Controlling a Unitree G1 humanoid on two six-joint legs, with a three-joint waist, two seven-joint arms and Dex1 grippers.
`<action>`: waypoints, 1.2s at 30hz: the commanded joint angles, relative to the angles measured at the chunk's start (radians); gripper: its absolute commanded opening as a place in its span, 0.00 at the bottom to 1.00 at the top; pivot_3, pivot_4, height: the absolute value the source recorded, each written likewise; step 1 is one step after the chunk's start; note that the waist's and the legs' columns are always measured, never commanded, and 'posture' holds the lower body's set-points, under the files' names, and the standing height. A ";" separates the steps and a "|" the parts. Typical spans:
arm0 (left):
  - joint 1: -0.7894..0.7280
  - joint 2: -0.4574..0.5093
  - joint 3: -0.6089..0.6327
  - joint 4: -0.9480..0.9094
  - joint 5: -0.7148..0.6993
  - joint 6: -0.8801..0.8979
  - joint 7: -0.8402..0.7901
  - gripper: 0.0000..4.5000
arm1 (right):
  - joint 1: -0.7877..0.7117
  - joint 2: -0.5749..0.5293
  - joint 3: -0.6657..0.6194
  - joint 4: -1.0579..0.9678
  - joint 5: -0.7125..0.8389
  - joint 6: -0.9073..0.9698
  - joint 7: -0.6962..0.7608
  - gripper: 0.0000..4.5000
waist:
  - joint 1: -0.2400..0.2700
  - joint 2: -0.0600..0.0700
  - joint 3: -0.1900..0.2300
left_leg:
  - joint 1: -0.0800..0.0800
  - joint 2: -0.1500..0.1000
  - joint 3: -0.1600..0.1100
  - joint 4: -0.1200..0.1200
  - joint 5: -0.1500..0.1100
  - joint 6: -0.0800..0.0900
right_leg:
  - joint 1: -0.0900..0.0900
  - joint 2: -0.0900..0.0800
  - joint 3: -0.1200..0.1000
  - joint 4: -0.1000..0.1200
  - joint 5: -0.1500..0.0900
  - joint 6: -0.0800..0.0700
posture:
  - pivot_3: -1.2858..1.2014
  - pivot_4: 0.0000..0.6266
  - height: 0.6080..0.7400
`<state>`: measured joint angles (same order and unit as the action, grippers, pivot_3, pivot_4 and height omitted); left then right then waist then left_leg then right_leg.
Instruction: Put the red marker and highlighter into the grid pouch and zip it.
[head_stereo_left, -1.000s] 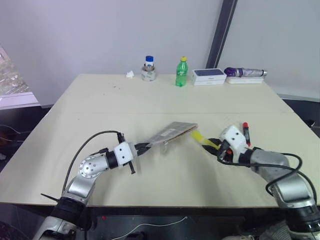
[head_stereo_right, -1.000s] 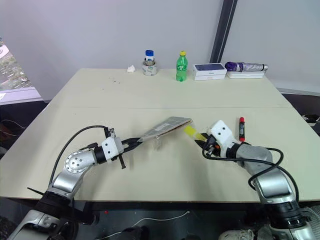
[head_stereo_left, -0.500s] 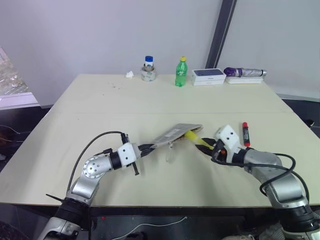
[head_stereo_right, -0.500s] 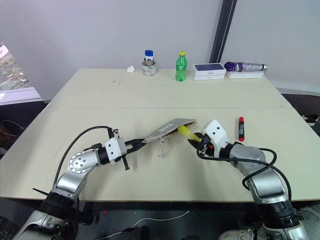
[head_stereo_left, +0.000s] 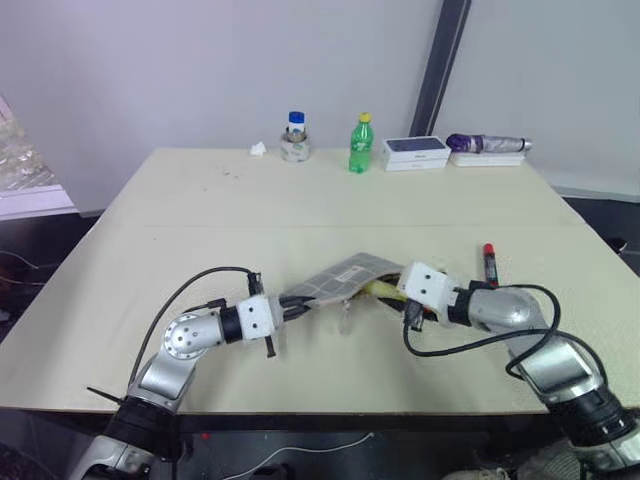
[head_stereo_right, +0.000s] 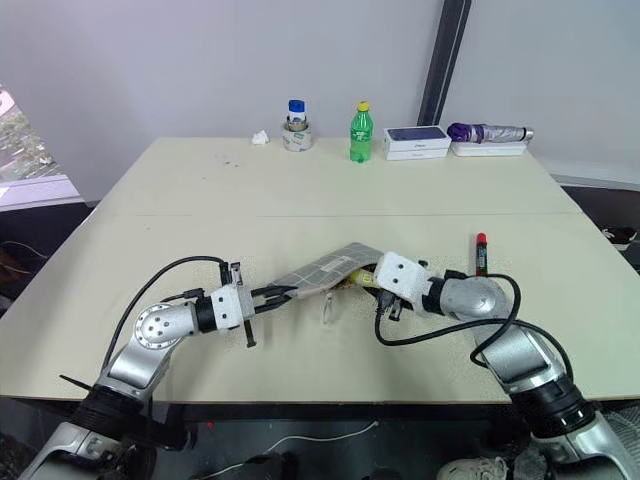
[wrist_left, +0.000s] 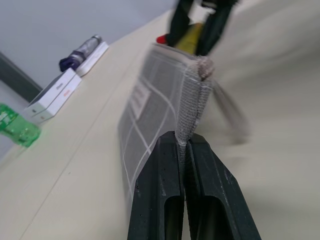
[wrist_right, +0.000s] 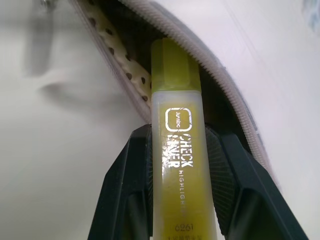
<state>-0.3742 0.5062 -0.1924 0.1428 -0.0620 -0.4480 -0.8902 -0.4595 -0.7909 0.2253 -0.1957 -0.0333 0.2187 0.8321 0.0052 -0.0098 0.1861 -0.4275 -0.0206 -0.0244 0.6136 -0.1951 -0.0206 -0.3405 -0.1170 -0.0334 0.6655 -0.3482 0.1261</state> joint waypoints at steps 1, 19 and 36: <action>-0.002 0.004 -0.007 -0.033 -0.018 -0.037 -0.024 0.00 | -0.054 -0.008 0.063 0.003 -0.096 -0.182 0.033 0.20 | -0.001 0.000 0.000 | 0.000 0.000 0.000 0.000 0.000 0.000 | 0.000 0.000 0.000 0.000 0.000 0.000 | 0.52 0.24 1.00; -0.085 0.020 -0.016 0.092 -0.005 -0.186 -0.084 0.00 | -0.148 0.053 0.092 0.234 -0.186 -0.574 0.029 0.32 | 0.001 0.000 0.000 | 0.000 0.000 0.000 0.001 0.000 0.000 | 0.001 0.000 0.000 0.000 0.000 0.000 | 0.52 0.24 1.00; -0.051 0.013 -0.001 0.177 0.088 -0.247 0.067 0.00 | 0.259 0.103 -0.348 -0.179 0.341 -0.127 -0.081 0.86 | 0.007 0.000 0.000 | 0.001 0.001 0.000 0.001 0.000 0.000 | 0.003 -0.001 -0.001 0.000 0.000 0.000 | 0.52 0.24 1.00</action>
<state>-0.4236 0.5256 -0.2098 0.3261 0.0178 -0.6850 -0.8509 -0.1972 -0.7074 -0.0547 -0.3318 0.2351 0.0395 0.7935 0.0123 -0.0103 0.1863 -0.4267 -0.0197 -0.0251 0.6150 -0.1951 -0.0207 -0.3376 -0.1176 -0.0344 0.6655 -0.3482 0.1261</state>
